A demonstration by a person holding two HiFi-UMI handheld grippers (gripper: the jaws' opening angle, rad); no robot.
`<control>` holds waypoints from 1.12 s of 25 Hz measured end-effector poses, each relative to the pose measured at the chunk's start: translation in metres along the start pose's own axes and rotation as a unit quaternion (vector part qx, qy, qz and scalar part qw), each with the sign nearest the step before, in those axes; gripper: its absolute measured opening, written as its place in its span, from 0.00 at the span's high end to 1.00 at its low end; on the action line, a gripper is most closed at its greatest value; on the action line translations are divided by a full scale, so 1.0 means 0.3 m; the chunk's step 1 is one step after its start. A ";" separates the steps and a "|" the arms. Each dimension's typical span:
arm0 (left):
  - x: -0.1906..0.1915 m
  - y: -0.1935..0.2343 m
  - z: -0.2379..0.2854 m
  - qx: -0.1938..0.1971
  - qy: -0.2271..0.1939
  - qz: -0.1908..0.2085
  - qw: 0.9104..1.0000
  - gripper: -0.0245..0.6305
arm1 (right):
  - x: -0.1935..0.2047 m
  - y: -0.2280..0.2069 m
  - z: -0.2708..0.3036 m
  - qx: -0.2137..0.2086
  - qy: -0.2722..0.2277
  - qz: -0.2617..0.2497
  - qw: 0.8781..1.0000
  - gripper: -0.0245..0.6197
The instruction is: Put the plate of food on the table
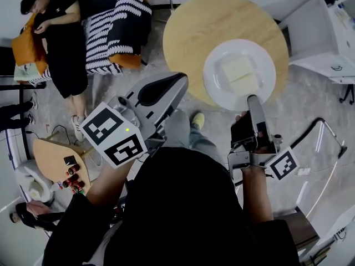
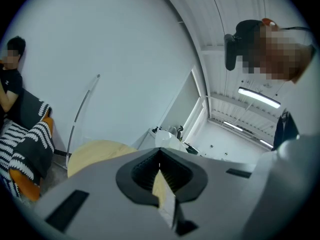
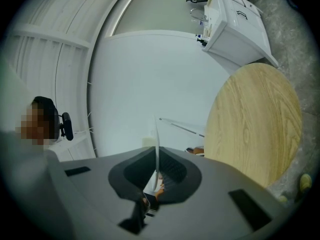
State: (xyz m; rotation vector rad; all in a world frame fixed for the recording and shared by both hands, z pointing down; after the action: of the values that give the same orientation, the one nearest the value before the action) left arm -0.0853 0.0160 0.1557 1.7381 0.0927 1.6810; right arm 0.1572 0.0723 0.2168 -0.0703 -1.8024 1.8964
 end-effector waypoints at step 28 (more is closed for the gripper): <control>-0.136 0.239 0.056 -0.010 0.011 -0.001 1.000 0.95 | -0.052 -0.020 0.264 0.010 0.009 0.015 1.000 0.94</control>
State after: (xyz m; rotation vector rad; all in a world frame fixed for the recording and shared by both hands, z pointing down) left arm -0.1059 -0.0654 0.1601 1.7049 0.0876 1.6946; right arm 0.1423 -0.0066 0.2266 -0.1079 -1.7791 1.9281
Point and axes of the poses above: the fingertips, and each gripper's own axes: z forward along the fingers, y to its left, x out of its underside, the point moved 7 cm from there along -z, backward along the fingers, and after that the axes turned 11 degrees about x, right-handed, at the moved point
